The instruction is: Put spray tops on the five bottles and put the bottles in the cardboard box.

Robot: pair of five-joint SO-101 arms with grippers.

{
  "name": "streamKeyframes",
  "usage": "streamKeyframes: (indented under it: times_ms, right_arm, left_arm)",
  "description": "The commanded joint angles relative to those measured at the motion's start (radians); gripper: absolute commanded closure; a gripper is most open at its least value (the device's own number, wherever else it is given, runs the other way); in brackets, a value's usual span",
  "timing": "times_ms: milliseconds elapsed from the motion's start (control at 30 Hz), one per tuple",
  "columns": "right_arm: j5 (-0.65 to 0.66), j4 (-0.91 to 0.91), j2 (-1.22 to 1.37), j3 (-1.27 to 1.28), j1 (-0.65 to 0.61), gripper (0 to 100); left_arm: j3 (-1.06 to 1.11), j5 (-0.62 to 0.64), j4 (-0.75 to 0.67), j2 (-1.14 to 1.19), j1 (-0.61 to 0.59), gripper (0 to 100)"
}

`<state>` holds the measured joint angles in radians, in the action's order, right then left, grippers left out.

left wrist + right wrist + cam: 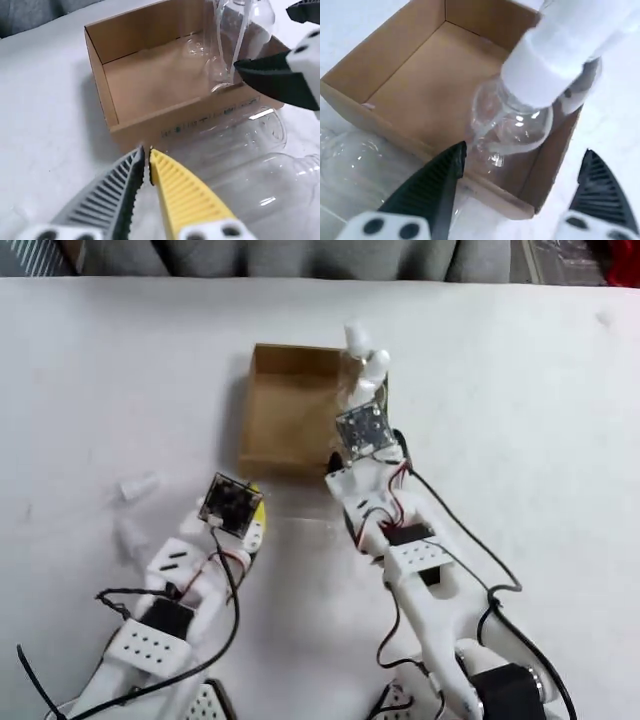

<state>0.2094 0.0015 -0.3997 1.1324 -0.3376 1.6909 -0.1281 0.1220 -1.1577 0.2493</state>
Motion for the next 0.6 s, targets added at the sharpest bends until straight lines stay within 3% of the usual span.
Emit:
streamKeyframes:
  times_ms: [0,367,567]
  right_arm:
    - [0.009,0.004,-0.016,-0.032,-0.002,70.8]
    - [0.008,0.005,-0.019,-0.032,-0.007,70.8]
    - [0.008,0.079,-0.16,-0.011,-0.01,70.8]
  left_arm:
    - [-0.028,-0.009,-0.034,0.007,-0.007,98]
    - [-0.028,-0.009,-0.034,0.007,-0.007,98]
    - [-0.028,-0.009,-0.034,0.007,-0.007,97]
